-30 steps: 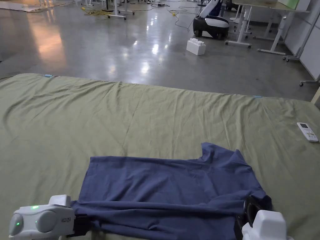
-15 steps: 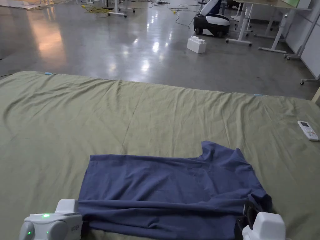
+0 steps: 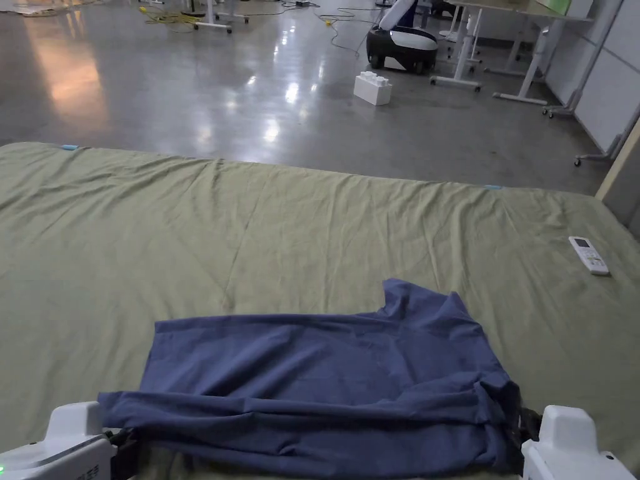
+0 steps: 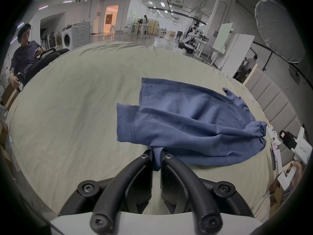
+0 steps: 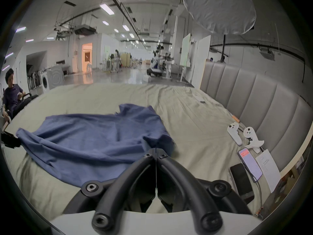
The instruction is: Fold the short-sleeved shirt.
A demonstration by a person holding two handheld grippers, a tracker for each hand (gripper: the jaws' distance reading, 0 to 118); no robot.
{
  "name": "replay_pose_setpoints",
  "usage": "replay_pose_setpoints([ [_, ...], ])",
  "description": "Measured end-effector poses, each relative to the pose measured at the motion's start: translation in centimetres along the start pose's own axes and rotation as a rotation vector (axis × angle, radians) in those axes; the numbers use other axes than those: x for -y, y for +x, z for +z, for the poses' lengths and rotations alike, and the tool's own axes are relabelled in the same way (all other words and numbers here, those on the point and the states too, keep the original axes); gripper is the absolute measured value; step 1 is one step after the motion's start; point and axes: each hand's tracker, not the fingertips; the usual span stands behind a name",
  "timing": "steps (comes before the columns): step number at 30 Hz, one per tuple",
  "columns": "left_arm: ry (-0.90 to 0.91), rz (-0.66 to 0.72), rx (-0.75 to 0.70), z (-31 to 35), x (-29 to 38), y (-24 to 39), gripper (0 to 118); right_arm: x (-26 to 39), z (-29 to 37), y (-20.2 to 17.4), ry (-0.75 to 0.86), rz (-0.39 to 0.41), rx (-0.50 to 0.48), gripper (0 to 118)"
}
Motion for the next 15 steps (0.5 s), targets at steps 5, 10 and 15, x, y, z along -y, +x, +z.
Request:
replay_pose_setpoints([
  [5, -0.012, -0.014, -0.013, 0.2, -0.1, 0.6, 9, 0.4, -5.1, 2.9, -0.207, -0.018, -0.07, 72],
  [10, -0.029, -0.027, -0.025, 0.2, 0.0, 1.2, 9, 2.0, -10.2, 3.4, -0.366, 0.017, -0.108, 84],
  [15, -0.051, -0.034, -0.034, -0.4, 0.1, 1.0, 9, 2.9, -12.4, 2.0, -0.424, 0.057, -0.153, 70],
])
